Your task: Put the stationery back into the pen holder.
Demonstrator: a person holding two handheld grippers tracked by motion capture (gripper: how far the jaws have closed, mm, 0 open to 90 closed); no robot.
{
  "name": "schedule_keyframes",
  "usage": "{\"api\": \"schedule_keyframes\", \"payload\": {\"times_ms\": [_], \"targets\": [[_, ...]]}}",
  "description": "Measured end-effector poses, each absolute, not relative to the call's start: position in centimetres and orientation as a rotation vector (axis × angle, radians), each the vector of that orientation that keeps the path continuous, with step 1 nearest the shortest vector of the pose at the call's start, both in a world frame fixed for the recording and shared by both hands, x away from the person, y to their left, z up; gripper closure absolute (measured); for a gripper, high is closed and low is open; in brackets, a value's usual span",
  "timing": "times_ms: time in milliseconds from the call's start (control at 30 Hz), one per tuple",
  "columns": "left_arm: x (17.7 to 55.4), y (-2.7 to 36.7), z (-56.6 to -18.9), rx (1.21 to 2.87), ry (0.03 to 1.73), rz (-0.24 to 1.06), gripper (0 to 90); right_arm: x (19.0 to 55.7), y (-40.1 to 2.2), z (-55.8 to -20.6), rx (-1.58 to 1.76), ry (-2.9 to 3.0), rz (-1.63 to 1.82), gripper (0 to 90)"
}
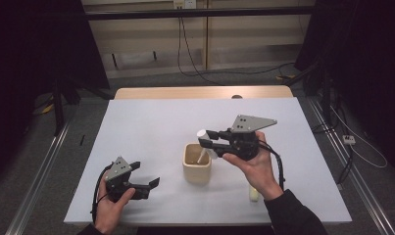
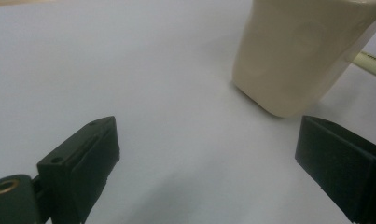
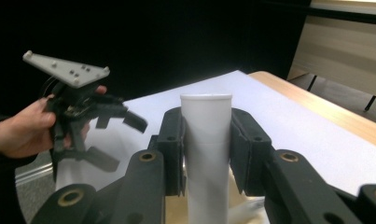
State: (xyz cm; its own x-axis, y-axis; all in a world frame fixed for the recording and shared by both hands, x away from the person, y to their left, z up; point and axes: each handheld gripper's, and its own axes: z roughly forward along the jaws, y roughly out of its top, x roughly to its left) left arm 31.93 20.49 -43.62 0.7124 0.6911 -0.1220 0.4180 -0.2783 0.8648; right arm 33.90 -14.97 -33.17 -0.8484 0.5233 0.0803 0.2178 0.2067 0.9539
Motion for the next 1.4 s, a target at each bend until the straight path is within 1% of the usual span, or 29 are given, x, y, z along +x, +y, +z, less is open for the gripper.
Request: {"api": "schedule_keyframes", "payload": {"times_ms": [367, 867, 1100, 1133, 1233, 1367, 1400], "targets": [[31.9, 20.4, -43.6, 1.923, 0.847, 0.335, 6.3, 34.2, -13.1, -34.5, 0.660, 2.249, 1.728, 67.9], [31.9, 20.4, -43.7, 1.924, 0.846, 0.334, 6.3, 35.2, -13.2, -36.9, 0.743, 2.255, 1.701, 67.8], [31.9, 20.4, -43.7, 1.928, 0.842, 0.336, 6.3, 35.2, -13.3, -37.3, 0.747, 2.287, 1.696, 66.9], [31.9, 20.3, -43.7, 1.926, 0.846, 0.335, 6.3, 35.2, -13.3, -37.3, 0.746, 2.295, 1.689, 65.1], [31.9, 20.4, -43.7, 1.925, 0.847, 0.334, 6.3, 35.2, -13.3, -37.2, 0.757, 2.301, 1.686, 52.0], [31.9, 20.4, -43.6, 1.926, 0.844, 0.335, 6.3, 35.0, -13.6, -36.9, 0.750, 2.284, 1.691, 45.5], [31.9, 20.3, -43.7, 1.924, 0.844, 0.333, 6.3, 35.0, -13.7, -36.7, 0.756, 2.267, 1.690, 42.1]]}}
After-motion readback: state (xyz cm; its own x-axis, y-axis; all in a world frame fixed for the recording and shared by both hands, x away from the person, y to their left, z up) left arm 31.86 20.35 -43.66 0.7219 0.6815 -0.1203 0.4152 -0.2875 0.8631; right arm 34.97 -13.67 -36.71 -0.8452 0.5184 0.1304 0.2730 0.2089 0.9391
